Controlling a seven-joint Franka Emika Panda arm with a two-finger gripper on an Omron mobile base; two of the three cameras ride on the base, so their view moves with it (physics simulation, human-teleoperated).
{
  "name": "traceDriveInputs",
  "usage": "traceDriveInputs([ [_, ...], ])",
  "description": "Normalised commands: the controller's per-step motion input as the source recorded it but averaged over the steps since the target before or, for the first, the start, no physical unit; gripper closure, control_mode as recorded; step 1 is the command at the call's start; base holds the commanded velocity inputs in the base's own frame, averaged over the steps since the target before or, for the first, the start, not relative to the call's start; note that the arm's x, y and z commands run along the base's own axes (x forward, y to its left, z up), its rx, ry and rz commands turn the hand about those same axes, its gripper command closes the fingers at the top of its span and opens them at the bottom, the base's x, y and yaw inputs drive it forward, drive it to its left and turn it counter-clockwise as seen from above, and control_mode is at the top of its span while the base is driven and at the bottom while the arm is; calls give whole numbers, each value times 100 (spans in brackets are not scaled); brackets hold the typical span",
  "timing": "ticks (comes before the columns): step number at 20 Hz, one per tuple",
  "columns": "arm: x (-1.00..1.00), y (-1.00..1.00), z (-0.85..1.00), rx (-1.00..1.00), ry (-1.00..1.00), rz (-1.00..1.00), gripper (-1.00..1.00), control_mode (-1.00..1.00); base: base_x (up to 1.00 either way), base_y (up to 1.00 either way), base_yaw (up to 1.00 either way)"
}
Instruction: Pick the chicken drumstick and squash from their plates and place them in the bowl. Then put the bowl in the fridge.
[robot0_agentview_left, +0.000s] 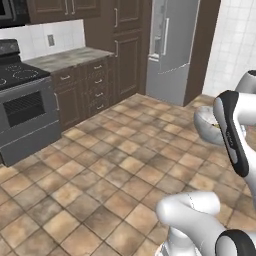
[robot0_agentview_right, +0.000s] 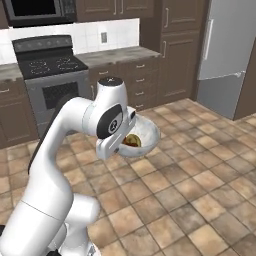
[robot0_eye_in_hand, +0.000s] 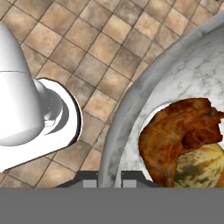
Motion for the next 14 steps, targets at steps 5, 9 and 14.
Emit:
traceDriveInputs([
  [5, 0, 0, 0, 0, 0, 0, 100, 100, 94, -1, 8],
  [9, 0, 0, 0, 0, 0, 0, 100, 100, 94, 0, 8],
  [14, 0, 0, 0, 0, 0, 0, 100, 100, 94, 1, 2],
])
